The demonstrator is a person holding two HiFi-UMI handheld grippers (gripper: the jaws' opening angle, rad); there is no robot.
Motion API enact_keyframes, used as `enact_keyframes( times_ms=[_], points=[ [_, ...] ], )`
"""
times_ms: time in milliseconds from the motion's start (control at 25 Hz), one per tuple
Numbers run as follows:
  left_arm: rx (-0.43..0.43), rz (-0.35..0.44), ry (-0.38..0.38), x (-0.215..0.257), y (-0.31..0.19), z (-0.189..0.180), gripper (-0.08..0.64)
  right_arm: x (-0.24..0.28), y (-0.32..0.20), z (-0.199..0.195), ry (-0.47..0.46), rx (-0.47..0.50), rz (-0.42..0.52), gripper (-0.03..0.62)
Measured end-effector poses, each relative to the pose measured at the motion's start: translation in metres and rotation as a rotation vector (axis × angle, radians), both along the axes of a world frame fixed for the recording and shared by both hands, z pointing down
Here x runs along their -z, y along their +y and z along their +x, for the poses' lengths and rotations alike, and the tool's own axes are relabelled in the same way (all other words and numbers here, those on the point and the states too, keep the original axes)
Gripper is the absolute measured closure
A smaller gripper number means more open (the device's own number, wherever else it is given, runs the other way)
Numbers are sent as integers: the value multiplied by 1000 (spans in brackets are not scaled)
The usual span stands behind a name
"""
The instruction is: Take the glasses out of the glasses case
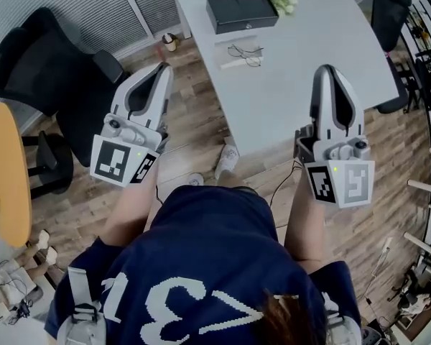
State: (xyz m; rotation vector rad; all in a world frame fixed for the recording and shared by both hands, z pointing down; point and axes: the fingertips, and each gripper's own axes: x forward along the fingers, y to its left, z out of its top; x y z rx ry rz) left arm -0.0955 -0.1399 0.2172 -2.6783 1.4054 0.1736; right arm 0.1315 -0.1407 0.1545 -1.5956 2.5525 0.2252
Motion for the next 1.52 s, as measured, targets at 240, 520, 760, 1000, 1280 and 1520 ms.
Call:
enact_keyframes(
  times_ms=[240, 520, 760, 1000, 1280, 1520],
  points=[
    [90, -6, 5, -14, -58, 24, 546, -25, -79, 23, 34, 110, -55, 563],
    [137, -66, 2, -42, -87, 12, 546, -94, -129, -15, 75, 253, -210, 563],
    [111, -107, 5, -63, -117, 2, 546, -190, -165, -72, 275, 364, -429, 457],
    [99, -143, -2, -73, -136, 4, 546, -289, -182, -102, 573, 449, -591, 437],
    [96, -198, -7, -93, -145, -1, 546, -381, -186, -111, 879, 486, -724, 426],
    [105, -229, -5, -104, -144, -7, 546, -416, -182, -102, 908, 488, -889, 453]
  ],
)
